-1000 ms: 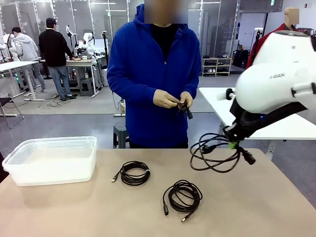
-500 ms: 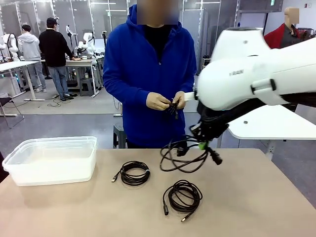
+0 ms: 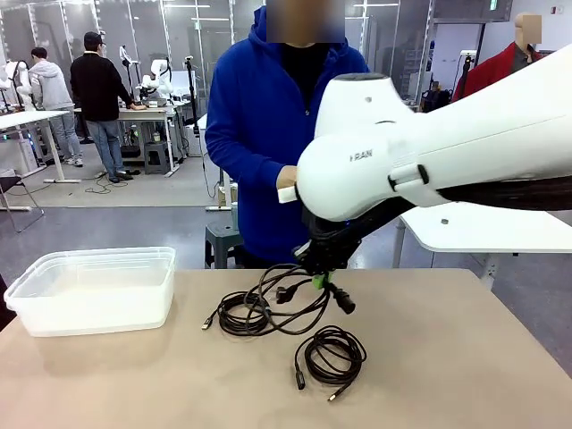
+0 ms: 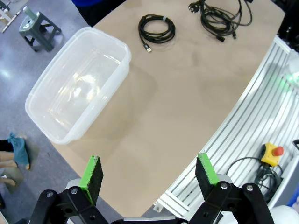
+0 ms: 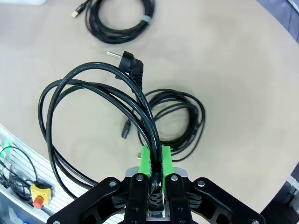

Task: Organize and store the cables.
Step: Place the Power Cable into the Organizing box.

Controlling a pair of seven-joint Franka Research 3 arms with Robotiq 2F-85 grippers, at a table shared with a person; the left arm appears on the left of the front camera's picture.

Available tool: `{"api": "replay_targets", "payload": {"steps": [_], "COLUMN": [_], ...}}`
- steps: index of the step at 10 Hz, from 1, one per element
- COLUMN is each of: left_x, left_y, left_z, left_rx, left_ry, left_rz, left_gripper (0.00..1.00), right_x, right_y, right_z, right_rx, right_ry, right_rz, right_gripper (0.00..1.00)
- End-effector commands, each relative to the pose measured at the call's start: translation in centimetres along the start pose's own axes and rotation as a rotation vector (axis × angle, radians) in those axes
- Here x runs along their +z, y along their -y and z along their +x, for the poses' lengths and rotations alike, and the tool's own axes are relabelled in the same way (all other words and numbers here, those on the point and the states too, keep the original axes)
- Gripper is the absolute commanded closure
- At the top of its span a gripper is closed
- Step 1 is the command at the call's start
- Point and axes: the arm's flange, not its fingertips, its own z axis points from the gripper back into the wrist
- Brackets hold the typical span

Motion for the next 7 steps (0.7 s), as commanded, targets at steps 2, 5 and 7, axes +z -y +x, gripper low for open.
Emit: {"api": "replay_targets", "payload": {"steps": [2, 5, 7], "left_x": [0.0, 0.0, 0.0], "left_y": [0.0, 0.0, 0.0], "left_z": [0.0, 0.0, 0.0], "left_rx": [0.000, 0.000, 0.000], "left_ry": [0.000, 0.000, 0.000], "left_rz": [0.000, 0.000, 0.000], "left_gripper": [0.00, 0.00, 0.00], "right_x": [-1.8, -4.6, -6.4], "right_y": [-3.3, -6.2, -7.6], "right_z": [2.0, 1.7, 1.0], "right_rx": [-0.017, -0.031, -0.073], "right_ry": [-0.020, -0.045, -0.021], "right_rz": [-0.016, -0.008, 0.012], "right_gripper": [0.89, 0.89, 0.89]}}
